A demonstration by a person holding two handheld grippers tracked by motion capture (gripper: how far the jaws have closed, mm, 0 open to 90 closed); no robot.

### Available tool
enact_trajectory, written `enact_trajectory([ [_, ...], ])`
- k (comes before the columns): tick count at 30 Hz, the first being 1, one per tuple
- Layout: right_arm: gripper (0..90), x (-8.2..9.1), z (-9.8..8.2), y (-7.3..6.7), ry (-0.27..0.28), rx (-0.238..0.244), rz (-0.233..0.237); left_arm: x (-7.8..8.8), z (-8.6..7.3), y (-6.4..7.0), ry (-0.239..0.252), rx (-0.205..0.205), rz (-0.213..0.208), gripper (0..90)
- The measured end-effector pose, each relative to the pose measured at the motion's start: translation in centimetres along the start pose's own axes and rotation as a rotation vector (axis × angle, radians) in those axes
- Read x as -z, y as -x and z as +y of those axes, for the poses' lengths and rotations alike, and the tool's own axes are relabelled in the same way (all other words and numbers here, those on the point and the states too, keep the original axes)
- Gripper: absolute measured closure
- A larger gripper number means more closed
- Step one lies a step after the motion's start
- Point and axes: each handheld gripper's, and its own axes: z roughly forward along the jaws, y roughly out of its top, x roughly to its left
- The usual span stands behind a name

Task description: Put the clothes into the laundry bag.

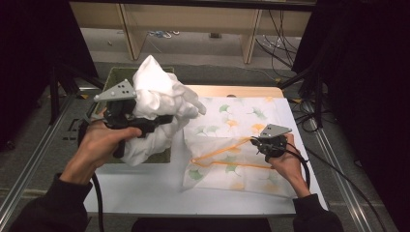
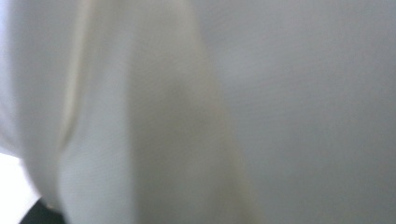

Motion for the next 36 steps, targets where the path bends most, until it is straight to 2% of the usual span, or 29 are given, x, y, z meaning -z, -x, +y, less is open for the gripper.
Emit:
enact_trajectory([
  [5,89.6,-0.2,0.8,0.7,0.010,-0.016,-0.005,-0.2,-0.4,2.5,-0.006,-0.048,-0.044,59.4],
  [7,89.6,-0.2,0.9,0.9,0.014,-0.011,-0.009,-0.3,-0.5,3.2,-0.006,-0.073,-0.069,59.4],
  [8,89.6,-0.2,0.9,0.9,0.014,-0.011,-0.009,-0.3,-0.5,3.2,-0.006,-0.073,-0.069,59.4],
  [10,89.6,-0.3,0.9,1.0,0.015,-0.028,-0.014,-0.5,-0.7,4.1,-0.008,-0.086,-0.085,59.4],
  [11,89.6,-0.4,1.0,1.1,0.023,-0.018,-0.018,-0.5,-0.8,4.5,-0.012,-0.098,-0.095,59.4],
  [13,89.6,-0.4,1.0,1.2,0.017,-0.029,-0.014,-0.8,-1.1,5.8,-0.014,-0.118,-0.123,59.3],
  [15,89.6,-0.5,1.1,1.3,0.020,-0.020,-0.018,-1.0,-1.2,6.5,-0.016,-0.137,-0.142,59.2],
  [17,89.6,-0.5,1.1,1.4,0.010,-0.033,-0.014,-1.4,-1.2,7.0,-0.022,-0.155,-0.164,58.9],
  [19,89.6,-0.6,1.1,1.5,0.011,-0.029,-0.018,-1.7,-1.3,7.3,-0.027,-0.152,-0.169,58.7],
  [21,89.6,-0.7,1.2,1.6,0.008,-0.046,-0.018,-2.5,-1.6,7.7,-0.048,-0.173,-0.178,58.6],
  [23,89.6,-0.8,1.2,1.7,0.006,-0.030,-0.026,-3.3,-2.1,8.0,-0.070,-0.191,-0.196,58.3],
  [25,89.6,-1.0,1.2,1.8,0.007,-0.054,-0.016,-4.3,-2.8,8.5,-0.091,-0.186,-0.195,57.9],
  [26,89.6,-1.0,1.2,1.8,0.007,-0.054,-0.016,-4.8,-3.1,8.6,-0.110,-0.213,-0.201,57.9],
  [28,89.6,-1.1,1.1,1.8,0.006,-0.059,-0.026,-5.9,-3.6,8.7,-0.134,-0.206,-0.216,57.5],
  [29,89.6,-1.1,1.2,2.0,0.006,-0.038,-0.016,-6.5,-3.9,8.8,-0.148,-0.209,-0.220,57.4],
  [30,89.6,-1.1,1.2,2.0,0.006,-0.038,-0.016,-7.1,-4.1,8.8,-0.160,-0.210,-0.227,57.4],
  [36,89.6,-1.3,1.3,1.7,0.003,-0.038,-0.015,-10.9,-5.7,9.2,-0.230,-0.189,-0.220,56.3],
])
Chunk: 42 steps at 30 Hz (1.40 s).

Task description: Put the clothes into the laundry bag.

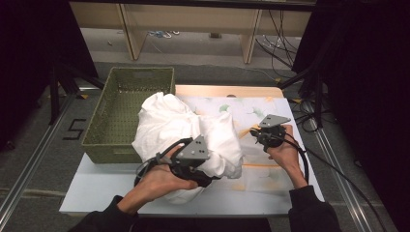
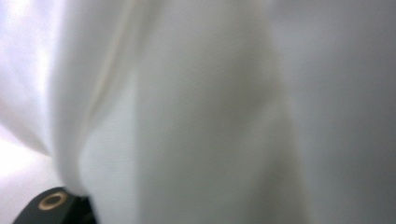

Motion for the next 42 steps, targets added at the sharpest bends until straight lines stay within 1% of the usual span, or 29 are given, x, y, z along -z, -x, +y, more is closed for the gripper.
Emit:
enact_trajectory([
  [2,89.6,0.0,0.0,-0.1,-0.003,-0.005,-0.001,-1.3,-0.1,-0.2,-0.025,-0.007,0.000,55.9],
  [4,89.6,-0.2,0.0,-0.2,0.004,0.004,0.001,-2.9,-0.2,-0.3,-0.066,-0.037,0.020,55.4],
  [6,89.6,-0.2,0.0,-0.2,-0.002,0.004,0.003,-3.5,-0.3,-0.2,-0.075,-0.040,0.027,54.9],
  [8,89.6,-0.3,0.0,-0.2,0.005,0.008,0.000,-4.5,-0.6,0.0,-0.120,-0.088,0.060,54.3],
  [9,89.6,-0.3,0.1,-0.3,0.003,0.004,0.000,-5.0,-0.8,0.0,-0.133,-0.093,0.057,53.1],
  [11,89.6,-0.4,0.0,-0.3,-0.005,0.003,0.006,-6.2,-1.4,0.1,-0.142,-0.076,0.046,51.2],
  [12,89.6,-0.4,0.0,-0.3,-0.005,0.003,0.006,-6.7,-1.7,0.0,-0.172,-0.088,0.051,51.2],
  [13,89.6,-0.4,0.0,-0.4,-0.003,0.012,-0.001,-8.1,-2.4,0.0,-0.207,-0.100,0.075,49.6],
  [14,89.6,-0.4,0.0,-0.4,-0.003,0.012,-0.001,-8.1,-2.4,0.0,-0.207,-0.100,0.075,49.0],
  [15,89.6,-0.5,0.0,-0.5,-0.007,0.006,0.011,-8.8,-2.8,-0.1,-0.227,-0.091,0.078,49.0],
  [16,89.6,-0.6,0.1,-0.6,-0.006,0.010,0.012,-9.4,-3.2,-0.3,-0.250,-0.099,0.096,47.8],
  [17,89.6,-0.7,0.1,-0.9,-0.020,0.013,0.029,-10.6,-3.7,-0.7,-0.280,-0.091,0.081,43.1],
  [18,89.6,-0.7,0.1,-0.9,-0.020,0.013,0.029,-10.6,-3.7,-0.7,-0.280,-0.091,0.081,40.3],
  [19,89.6,-0.8,0.1,-0.9,-0.023,0.024,0.032,-11.9,-4.3,-0.6,-0.316,-0.076,0.074,37.1],
  [20,89.6,-0.8,0.1,-0.9,-0.023,0.024,0.032,-11.9,-4.3,-0.6,-0.316,-0.076,0.074,34.6],
  [21,89.6,-0.8,0.1,-0.9,-0.020,0.027,0.020,-12.5,-4.6,-0.5,-0.331,-0.077,0.078,34.6],
  [22,89.6,-0.9,0.1,-1.0,-0.022,0.026,0.025,-13.0,-4.8,-0.4,-0.336,-0.081,0.086,31.5],
  [24,89.6,-0.9,0.0,-1.0,-0.027,0.019,0.021,-13.4,-4.9,-0.2,-0.355,-0.061,0.079,24.4],
  [26,89.6,-0.8,0.0,-0.9,-0.026,0.014,0.019,-12.9,-4.3,0.2,-0.357,-0.044,0.063,20.7],
  [28,89.6,-0.7,0.0,-0.8,-0.024,0.011,0.029,-11.8,-3.4,0.5,-0.349,-0.059,0.053,20.6],
  [29,89.6,-0.6,0.0,-0.8,-0.021,0.004,0.025,-11.2,-2.8,0.7,-0.330,-0.052,0.037,20.6],
  [32,89.6,-0.5,0.0,-0.4,-0.011,0.017,0.031,-9.1,-1.2,1.0,-0.273,-0.057,-0.002,19.3],
  [33,89.6,-0.5,0.0,-0.4,-0.009,0.009,0.026,-8.4,-0.7,1.1,-0.254,-0.063,-0.017,18.8],
  [34,89.6,-0.4,-0.1,-0.4,-0.010,0.008,0.023,-7.7,-0.3,1.2,-0.217,-0.050,-0.021,19.0],
  [36,89.6,-0.3,-0.1,-0.4,-0.011,0.009,0.021,-6.4,0.4,1.1,-0.175,-0.053,0.000,19.7],
  [37,89.6,-0.3,-0.1,-0.4,-0.015,-0.006,0.023,-5.6,0.7,0.7,-0.182,-0.085,0.018,19.7],
  [39,89.6,-0.3,-0.1,-0.4,-0.015,-0.002,0.024,-4.4,1.0,0.0,-0.142,-0.055,0.060,20.0],
  [40,89.6,-0.4,-0.1,-0.4,-0.016,0.009,0.023,-3.6,1.2,-0.6,-0.123,-0.038,0.071,20.1],
  [42,89.5,-0.4,-0.1,-0.4,-0.016,0.013,0.022,-1.6,1.6,-1.9,-0.065,-0.002,0.121,20.2],
])
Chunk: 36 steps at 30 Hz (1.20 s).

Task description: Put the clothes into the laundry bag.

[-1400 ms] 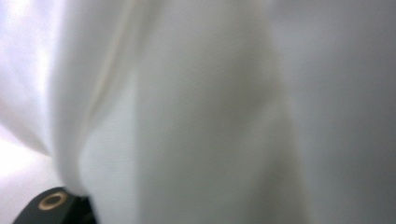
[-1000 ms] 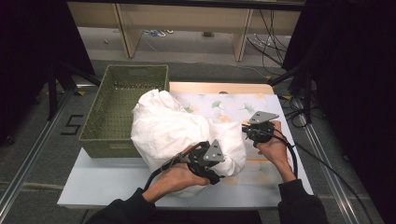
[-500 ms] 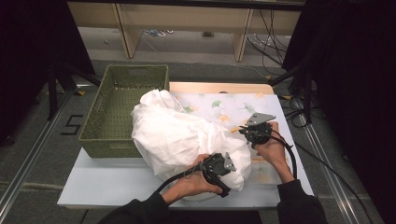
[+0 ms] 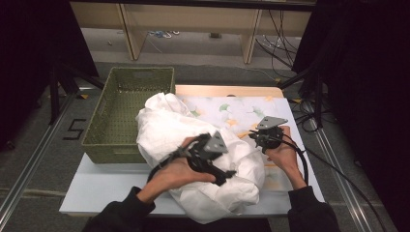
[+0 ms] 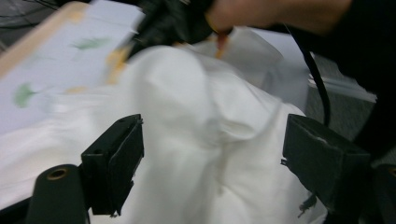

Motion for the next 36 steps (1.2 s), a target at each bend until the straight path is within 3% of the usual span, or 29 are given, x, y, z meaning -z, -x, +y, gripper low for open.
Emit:
enact_trajectory([
  [1,89.6,0.0,0.0,0.0,0.001,-0.005,0.004,1.1,0.1,-1.0,0.016,-0.011,0.038,20.1],
  [2,89.6,0.0,0.0,0.0,0.004,-0.004,0.005,2.1,0.1,-2.0,0.027,0.003,0.091,20.0],
  [3,89.6,-0.1,-0.1,0.1,0.006,0.002,0.003,3.1,0.0,-3.2,0.048,0.027,0.133,19.8],
  [6,89.6,0.0,-0.1,-0.1,-0.005,-0.010,0.003,5.5,-0.9,-6.5,0.094,0.137,0.187,17.1],
  [7,89.5,-0.1,0.0,0.1,0.000,0.002,0.006,6.3,-1.7,-7.9,0.082,0.152,0.241,16.7],
  [11,89.5,-0.1,-0.1,0.0,-0.005,-0.005,0.005,6.8,-3.7,-10.9,0.047,0.243,0.277,16.3],
  [13,89.6,-0.2,0.0,0.0,0.000,-0.003,0.009,6.3,-5.2,-12.5,-0.018,0.288,0.322,16.3],
  [15,89.5,-0.2,-0.1,0.0,-0.009,0.001,0.005,5.8,-6.3,-13.9,-0.081,0.299,0.319,16.3],
  [18,89.5,-0.1,-0.1,0.0,-0.010,-0.006,0.008,4.4,-8.1,-15.5,-0.111,0.372,0.348,15.2],
  [20,89.5,-0.3,-0.1,0.0,-0.005,0.009,0.012,3.5,-9.1,-16.3,-0.107,0.441,0.331,14.7],
  [22,89.6,-0.2,-0.2,-0.1,-0.012,-0.004,0.009,2.9,-9.7,-16.9,-0.105,0.468,0.327,11.4],
  [24,89.5,-0.3,-0.1,0.0,-0.011,0.004,0.024,2.4,-10.2,-17.3,-0.107,0.506,0.344,0.0],
  [27,89.5,-0.3,-0.1,-0.1,-0.012,0.023,0.028,1.8,-10.7,-17.4,-0.099,0.532,0.314,0.0],
  [29,89.5,-0.3,-0.1,-0.1,-0.014,0.011,0.024,1.6,-10.8,-17.6,-0.091,0.560,0.290,1.3],
  [30,89.5,-0.4,-0.1,-0.2,-0.014,0.008,0.026,1.7,-10.9,-17.6,-0.075,0.565,0.250,7.0],
  [32,89.5,-0.3,-0.1,-0.3,-0.013,-0.008,0.013,2.0,-10.7,-17.5,-0.035,0.545,0.181,28.8],
  [34,89.5,-0.2,-0.1,-0.2,-0.011,0.008,0.011,2.1,-10.4,-17.1,-0.027,0.521,0.187,43.9],
  [36,89.5,-0.3,-0.1,-0.1,-0.009,0.021,0.027,2.3,-10.1,-16.8,-0.027,0.510,0.208,51.0],
])
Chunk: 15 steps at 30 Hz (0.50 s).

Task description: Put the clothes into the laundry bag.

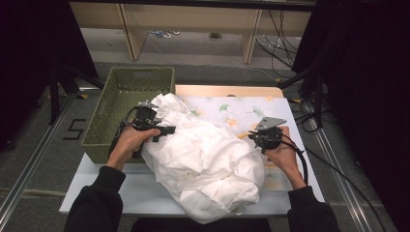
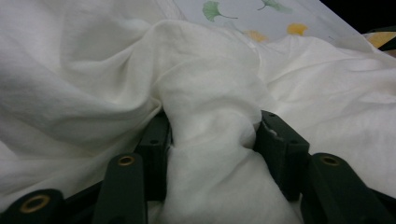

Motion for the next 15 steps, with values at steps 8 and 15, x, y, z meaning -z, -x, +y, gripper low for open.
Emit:
enact_trajectory([
  [8,89.5,0.1,0.0,-0.1,0.001,-0.010,-0.017,1.2,0.2,0.0,0.028,-0.025,-0.005,71.0],
  [15,89.6,0.2,0.1,-0.1,0.001,-0.016,-0.003,2.1,0.4,0.9,0.089,-0.046,0.004,80.0],
])
